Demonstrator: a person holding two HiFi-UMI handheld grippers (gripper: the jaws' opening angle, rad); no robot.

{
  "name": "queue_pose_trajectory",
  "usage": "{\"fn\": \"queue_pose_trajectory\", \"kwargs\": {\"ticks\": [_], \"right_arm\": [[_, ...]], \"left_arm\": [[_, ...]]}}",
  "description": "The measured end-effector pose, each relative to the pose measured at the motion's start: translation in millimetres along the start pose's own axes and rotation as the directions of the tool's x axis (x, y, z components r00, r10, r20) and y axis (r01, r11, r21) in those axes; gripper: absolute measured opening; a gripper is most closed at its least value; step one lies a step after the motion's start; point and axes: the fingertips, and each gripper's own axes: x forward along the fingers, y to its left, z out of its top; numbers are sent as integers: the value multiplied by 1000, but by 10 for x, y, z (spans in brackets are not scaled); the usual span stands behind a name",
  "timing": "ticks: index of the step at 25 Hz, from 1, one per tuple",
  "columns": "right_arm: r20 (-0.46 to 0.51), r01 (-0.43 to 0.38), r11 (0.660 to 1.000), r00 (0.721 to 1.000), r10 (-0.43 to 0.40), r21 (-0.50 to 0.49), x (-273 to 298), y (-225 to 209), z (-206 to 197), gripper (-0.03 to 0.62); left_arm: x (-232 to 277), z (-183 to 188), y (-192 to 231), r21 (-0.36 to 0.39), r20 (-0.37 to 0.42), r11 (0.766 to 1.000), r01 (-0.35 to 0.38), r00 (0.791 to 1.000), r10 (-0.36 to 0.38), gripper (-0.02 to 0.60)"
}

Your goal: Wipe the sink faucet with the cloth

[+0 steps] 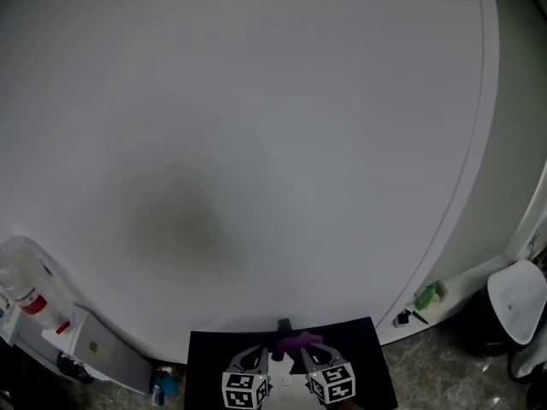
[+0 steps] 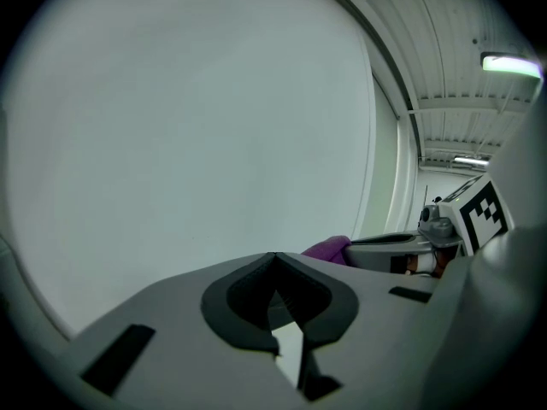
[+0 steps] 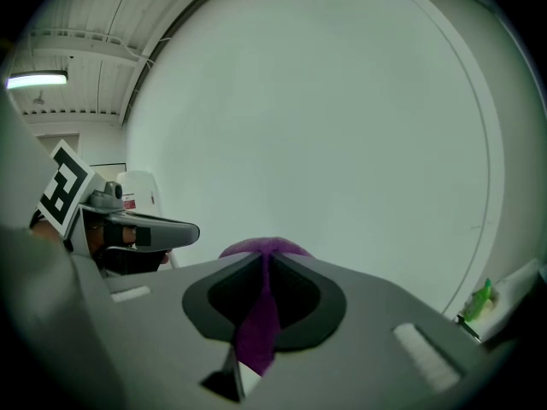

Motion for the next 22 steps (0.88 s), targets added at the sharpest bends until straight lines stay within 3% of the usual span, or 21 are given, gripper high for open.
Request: {"fn": "queue_pose_trajectory", "kwargs": {"ticks": [22], "right_arm": [[-13, -20, 1000, 1000, 20, 1, 42, 27, 12, 31]], "left_arm": [[-2, -43, -6, -24, -9, 1000, -4, 1000, 4, 5]]}}
